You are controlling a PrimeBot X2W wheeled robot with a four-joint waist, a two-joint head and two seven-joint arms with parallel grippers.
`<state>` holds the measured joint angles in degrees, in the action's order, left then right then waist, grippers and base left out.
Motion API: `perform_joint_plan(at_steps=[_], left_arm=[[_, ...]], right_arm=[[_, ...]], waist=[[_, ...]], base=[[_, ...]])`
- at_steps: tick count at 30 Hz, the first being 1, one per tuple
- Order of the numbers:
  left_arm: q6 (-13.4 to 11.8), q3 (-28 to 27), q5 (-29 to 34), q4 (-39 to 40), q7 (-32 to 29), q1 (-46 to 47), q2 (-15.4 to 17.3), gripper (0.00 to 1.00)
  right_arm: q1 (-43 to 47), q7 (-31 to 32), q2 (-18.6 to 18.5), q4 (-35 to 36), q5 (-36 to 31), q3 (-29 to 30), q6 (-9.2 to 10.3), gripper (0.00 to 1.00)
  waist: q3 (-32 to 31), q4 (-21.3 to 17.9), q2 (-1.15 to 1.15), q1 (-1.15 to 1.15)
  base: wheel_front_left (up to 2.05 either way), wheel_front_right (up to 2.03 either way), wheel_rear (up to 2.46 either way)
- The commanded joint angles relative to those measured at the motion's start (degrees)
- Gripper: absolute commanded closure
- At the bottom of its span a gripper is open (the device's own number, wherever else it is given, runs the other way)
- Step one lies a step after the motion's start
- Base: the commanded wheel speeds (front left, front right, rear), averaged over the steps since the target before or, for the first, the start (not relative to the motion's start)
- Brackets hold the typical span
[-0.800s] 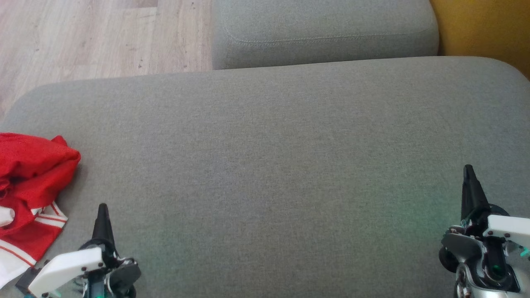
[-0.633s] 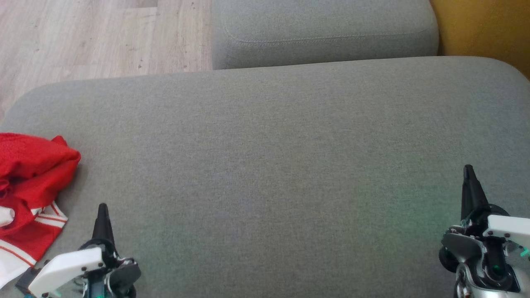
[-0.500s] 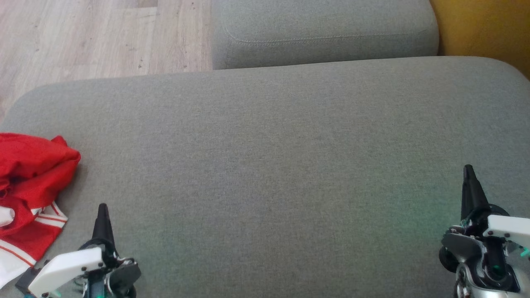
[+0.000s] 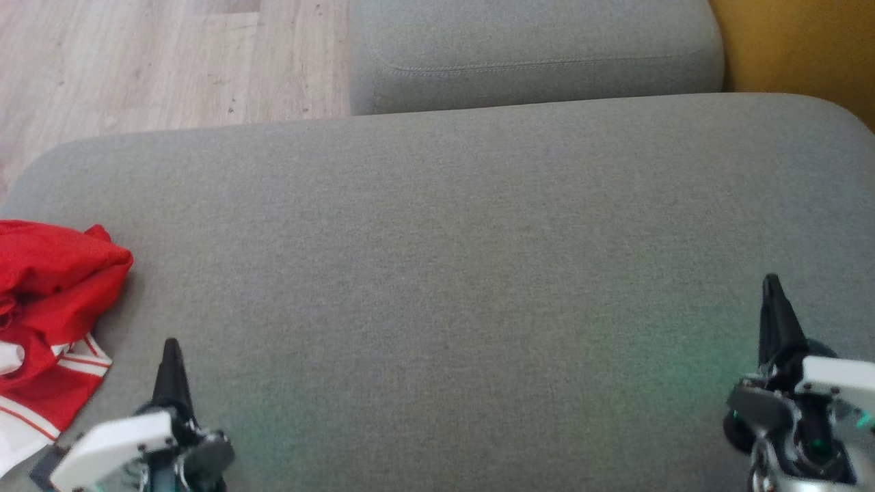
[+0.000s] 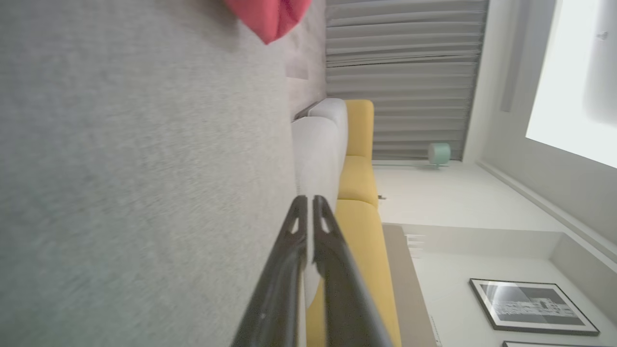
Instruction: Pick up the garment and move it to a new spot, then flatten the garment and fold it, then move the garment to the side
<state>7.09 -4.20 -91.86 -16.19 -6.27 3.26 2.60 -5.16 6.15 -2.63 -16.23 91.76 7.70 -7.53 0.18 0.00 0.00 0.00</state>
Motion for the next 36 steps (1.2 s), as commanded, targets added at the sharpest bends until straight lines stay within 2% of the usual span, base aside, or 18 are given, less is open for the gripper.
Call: perform_joint_plan(at_steps=[1, 3, 11, 20, 36], left_arm=[[0.0, 0.1, 0.0, -0.5, 0.1, -0.1, 0.0, 0.0], [0.0, 0.4, 0.0, -2.4, 0.1, -1.0, -0.1, 0.0], [0.0, 0.6, 1.3, -2.2, 1.3, -0.6, 0.0, 0.0], [0.0, 0.5, 7.2, -1.9, 3.0, 0.0, 0.1, 0.0], [0.1, 0.6, 20.0, -1.9, 5.7, 0.5, 0.1, 0.0]], right_arm=[[0.0, 0.0, 0.0, -0.6, 0.0, -0.1, 0.0, 0.0], [0.6, 0.0, 0.2, -2.7, 0.0, -0.1, 0.0, 0.0], [0.2, -1.1, -0.1, -2.1, -1.0, -1.2, 0.0, 0.0], [-0.9, -2.9, -0.7, -2.5, -5.4, -2.5, 0.01, 0.0], [-2.2, -5.6, -1.2, -3.4, -17.6, -4.8, 0.01, 0.0]], waist=[[0.0, 0.0, 0.0, 0.0], [0.0, 0.0, 0.0, 0.0], [0.1, 0.0, 0.0, 0.0], [0.2, 0.0, 0.0, 0.0], [0.4, -0.1, 0.0, 0.0]], base=[[0.0, 0.0, 0.0], [0.0, 0.0, 0.0], [0.0, 0.0, 0.0], [0.0, 0.0, 0.0], [0.0, 0.0, 0.0]])
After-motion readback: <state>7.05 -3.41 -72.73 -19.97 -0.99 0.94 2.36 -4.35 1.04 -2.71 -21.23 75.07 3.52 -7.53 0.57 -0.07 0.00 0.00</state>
